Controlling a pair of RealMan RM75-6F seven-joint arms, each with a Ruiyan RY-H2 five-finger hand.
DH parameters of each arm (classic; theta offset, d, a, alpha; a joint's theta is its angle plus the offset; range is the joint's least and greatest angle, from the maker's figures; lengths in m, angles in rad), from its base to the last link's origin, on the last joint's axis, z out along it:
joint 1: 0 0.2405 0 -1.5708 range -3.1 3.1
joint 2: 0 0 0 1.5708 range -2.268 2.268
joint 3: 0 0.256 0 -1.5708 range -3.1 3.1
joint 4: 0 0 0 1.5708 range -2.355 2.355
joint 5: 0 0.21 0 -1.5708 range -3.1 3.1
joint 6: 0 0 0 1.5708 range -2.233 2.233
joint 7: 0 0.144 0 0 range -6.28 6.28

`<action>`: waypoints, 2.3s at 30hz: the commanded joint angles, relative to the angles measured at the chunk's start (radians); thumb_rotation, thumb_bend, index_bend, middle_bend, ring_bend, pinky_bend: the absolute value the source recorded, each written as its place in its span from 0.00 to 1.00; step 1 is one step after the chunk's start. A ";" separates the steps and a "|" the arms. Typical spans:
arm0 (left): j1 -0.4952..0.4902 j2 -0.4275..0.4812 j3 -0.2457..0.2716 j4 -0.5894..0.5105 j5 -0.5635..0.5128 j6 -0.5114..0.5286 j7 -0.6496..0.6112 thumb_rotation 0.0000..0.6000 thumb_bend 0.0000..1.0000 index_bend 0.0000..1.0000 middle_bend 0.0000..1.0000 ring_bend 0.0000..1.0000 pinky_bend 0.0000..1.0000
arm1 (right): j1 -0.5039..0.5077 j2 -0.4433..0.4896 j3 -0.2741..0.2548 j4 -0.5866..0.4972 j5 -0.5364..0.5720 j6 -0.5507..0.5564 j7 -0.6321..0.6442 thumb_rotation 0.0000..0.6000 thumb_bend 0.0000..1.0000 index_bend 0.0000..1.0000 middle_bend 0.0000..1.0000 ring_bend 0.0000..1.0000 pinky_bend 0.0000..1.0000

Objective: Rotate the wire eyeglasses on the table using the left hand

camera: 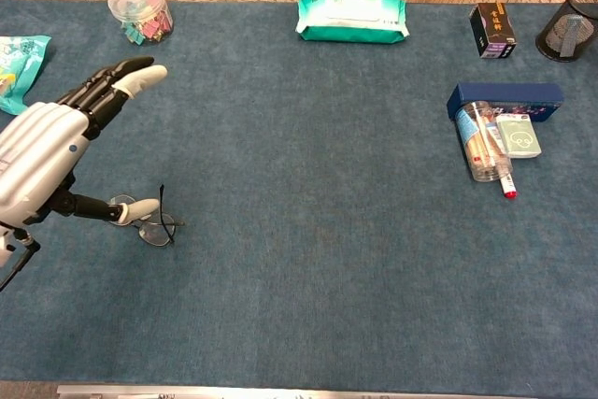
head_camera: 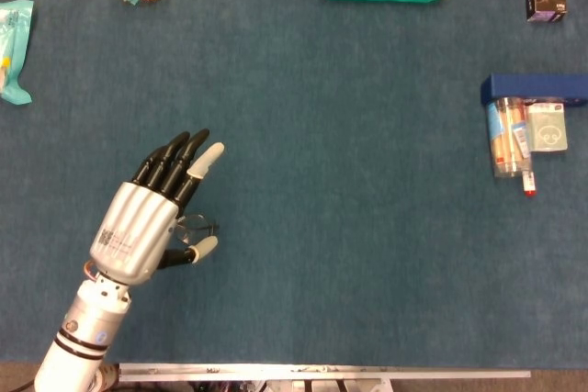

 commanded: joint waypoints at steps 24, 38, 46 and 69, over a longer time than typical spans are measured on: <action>-0.046 -0.038 -0.007 -0.020 -0.024 -0.068 0.034 1.00 0.07 0.02 0.00 0.00 0.15 | -0.005 -0.019 -0.010 0.040 -0.004 0.003 0.039 1.00 0.00 0.00 0.07 0.00 0.21; -0.073 -0.062 -0.038 0.009 -0.078 -0.102 0.036 1.00 0.07 0.02 0.00 0.00 0.15 | -0.005 -0.028 -0.014 0.054 -0.004 -0.004 0.048 1.00 0.00 0.00 0.07 0.00 0.21; -0.085 -0.074 -0.054 0.038 -0.119 -0.115 0.025 1.00 0.07 0.02 0.00 0.00 0.15 | -0.005 -0.028 -0.016 0.053 -0.005 -0.007 0.049 1.00 0.00 0.00 0.07 0.00 0.21; -0.112 -0.089 -0.069 0.160 -0.181 -0.128 -0.084 1.00 0.07 0.02 0.00 0.00 0.15 | 0.002 -0.027 -0.016 0.043 -0.004 -0.017 0.040 1.00 0.00 0.00 0.07 0.00 0.21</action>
